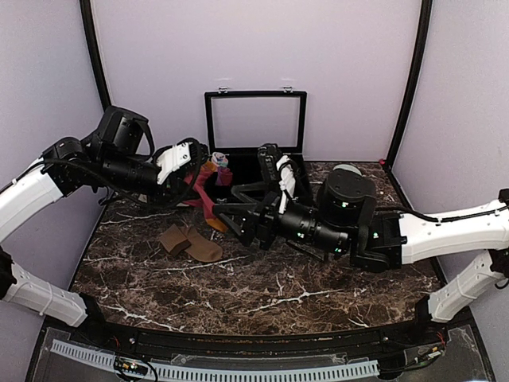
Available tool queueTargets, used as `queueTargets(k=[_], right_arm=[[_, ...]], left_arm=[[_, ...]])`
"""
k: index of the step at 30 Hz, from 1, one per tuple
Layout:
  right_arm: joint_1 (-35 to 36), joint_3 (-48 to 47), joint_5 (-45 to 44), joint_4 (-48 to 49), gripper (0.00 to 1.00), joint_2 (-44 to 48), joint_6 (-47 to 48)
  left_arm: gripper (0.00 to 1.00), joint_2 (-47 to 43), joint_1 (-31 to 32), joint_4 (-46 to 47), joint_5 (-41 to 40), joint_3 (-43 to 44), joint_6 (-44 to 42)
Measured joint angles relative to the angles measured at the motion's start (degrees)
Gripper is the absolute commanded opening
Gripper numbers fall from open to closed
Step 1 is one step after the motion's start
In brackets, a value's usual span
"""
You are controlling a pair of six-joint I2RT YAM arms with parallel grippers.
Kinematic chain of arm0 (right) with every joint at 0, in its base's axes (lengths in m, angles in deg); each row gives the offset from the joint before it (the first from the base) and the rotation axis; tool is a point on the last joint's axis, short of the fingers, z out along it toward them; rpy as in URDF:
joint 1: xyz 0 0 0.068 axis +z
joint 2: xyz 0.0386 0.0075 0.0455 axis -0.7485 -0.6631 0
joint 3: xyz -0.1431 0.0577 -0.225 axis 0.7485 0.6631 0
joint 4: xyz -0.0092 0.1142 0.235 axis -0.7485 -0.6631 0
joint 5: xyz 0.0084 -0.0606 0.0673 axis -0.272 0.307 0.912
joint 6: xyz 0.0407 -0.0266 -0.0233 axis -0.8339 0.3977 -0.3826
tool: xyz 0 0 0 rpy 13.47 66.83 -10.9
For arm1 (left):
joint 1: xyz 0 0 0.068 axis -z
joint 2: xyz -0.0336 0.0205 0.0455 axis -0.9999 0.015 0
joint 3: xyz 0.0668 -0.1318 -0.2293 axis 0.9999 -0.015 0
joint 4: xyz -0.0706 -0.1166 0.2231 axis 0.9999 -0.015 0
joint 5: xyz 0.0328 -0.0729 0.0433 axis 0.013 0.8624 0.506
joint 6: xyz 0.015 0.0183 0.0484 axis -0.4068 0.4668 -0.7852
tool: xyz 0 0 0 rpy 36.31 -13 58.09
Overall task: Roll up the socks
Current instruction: Roll the sock.
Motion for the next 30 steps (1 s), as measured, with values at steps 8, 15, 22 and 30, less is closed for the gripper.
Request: queueTargets(k=[8,15,22,30], right_arm=[[4.61,-1.42,-4.96,-4.39,0.62,-4.61,6.36],[2.99,-5.73,-15.08,-8.9,0.4,-8.7,6.78],[-1.33,-1.9,-9.97,-4.61,0.08,-5.4,4.7],[-1.11,0.24,-2.16,-2.95,0.03,-4.94,3.15]], left_arm=[[0.0,1.22,-0.24,-0.17,1.99,0.7,2.84],[0.0,1.33,-0.28,-4.33,10.23,2.84,1.86],[0.0,1.38,-0.31,-10.93,22.53,4.55,-0.87],[0.0,1.75,-0.35,-16.83,32.57,5.49,-3.78]])
